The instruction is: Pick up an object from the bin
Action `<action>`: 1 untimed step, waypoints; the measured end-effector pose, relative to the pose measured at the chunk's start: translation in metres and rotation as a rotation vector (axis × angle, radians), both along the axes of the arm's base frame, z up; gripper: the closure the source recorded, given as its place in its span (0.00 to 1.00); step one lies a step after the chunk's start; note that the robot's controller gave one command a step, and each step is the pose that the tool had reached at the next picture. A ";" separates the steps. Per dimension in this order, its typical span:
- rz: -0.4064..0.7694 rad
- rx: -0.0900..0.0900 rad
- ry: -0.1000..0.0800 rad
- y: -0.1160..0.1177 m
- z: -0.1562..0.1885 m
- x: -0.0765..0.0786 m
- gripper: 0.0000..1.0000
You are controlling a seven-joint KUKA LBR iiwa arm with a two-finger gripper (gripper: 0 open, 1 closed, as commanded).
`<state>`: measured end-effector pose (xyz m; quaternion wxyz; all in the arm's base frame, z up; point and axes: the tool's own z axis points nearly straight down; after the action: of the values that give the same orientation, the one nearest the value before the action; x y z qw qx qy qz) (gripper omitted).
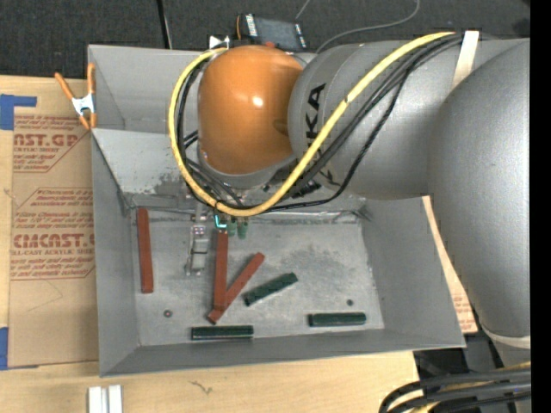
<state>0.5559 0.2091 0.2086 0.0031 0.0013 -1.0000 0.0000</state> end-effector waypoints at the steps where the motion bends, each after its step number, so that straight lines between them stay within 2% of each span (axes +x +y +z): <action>1: 0.373 0.005 -0.005 -0.071 -0.138 0.011 0.00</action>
Offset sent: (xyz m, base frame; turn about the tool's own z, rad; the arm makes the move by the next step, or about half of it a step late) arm 0.0103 -0.0731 -0.1386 -0.3738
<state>0.5666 0.1379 0.0710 0.0006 0.1865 -0.9825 -0.0021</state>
